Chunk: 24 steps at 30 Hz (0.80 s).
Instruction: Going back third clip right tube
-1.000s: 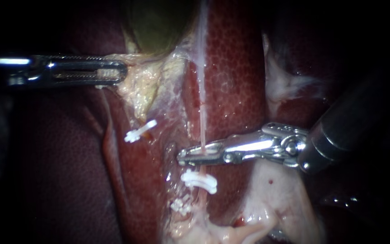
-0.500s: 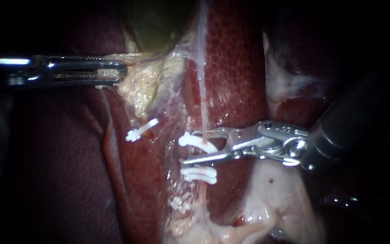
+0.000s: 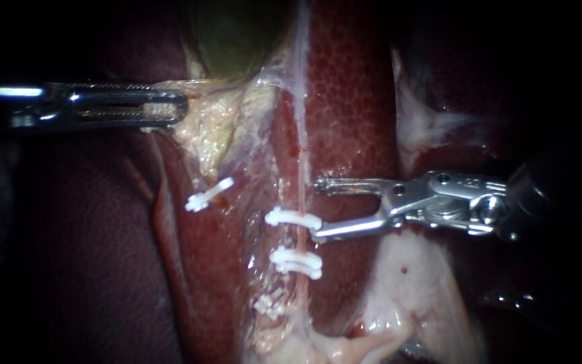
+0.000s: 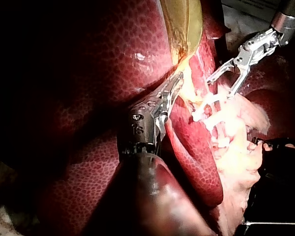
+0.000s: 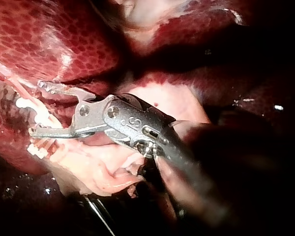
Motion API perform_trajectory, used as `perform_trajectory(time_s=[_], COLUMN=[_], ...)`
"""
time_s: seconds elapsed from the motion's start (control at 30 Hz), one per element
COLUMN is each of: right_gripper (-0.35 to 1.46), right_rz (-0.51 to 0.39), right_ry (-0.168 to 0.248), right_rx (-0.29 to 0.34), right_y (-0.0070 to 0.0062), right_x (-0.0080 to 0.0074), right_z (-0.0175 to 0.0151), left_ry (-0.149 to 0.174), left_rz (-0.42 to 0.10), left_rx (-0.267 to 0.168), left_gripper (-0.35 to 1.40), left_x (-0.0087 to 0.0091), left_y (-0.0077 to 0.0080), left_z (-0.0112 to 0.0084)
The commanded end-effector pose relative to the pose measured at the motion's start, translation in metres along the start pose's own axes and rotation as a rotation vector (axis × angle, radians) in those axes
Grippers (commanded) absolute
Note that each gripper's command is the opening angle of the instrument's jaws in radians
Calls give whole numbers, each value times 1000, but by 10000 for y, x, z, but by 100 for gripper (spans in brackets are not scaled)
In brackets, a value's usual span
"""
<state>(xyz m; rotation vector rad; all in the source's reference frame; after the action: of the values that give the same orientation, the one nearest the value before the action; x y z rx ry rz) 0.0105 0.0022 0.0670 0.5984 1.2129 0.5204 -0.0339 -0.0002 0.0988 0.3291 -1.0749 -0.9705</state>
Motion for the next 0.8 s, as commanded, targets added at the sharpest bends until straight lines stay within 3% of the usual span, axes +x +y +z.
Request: perform_trajectory(time_s=[0.03, 0.2, 0.4, 0.67, 0.8], right_gripper=[60, 60, 60, 60, 60], right_rz=[-6, -74, -110, -117, -117], right_ry=[-1, -1, 14, 14, 14], right_rx=[2, 23, 38, 50, 55], right_y=[-4, -22, -35, -38, -38], right_x=[4, 31, 58, 58, 59], right_z=[-5, -36, -65, -63, -62], left_ry=[0, 0, -1, -8, 5], left_rz=[0, 0, 0, 8, 15], left_rx=[0, 0, -1, -6, -5], left_gripper=[-13, -13, -13, -13, -13], left_x=[0, 0, 1, 17, 27], left_y=[0, 0, -1, -2, -2], left_z=[0, 0, 1, 16, 30])
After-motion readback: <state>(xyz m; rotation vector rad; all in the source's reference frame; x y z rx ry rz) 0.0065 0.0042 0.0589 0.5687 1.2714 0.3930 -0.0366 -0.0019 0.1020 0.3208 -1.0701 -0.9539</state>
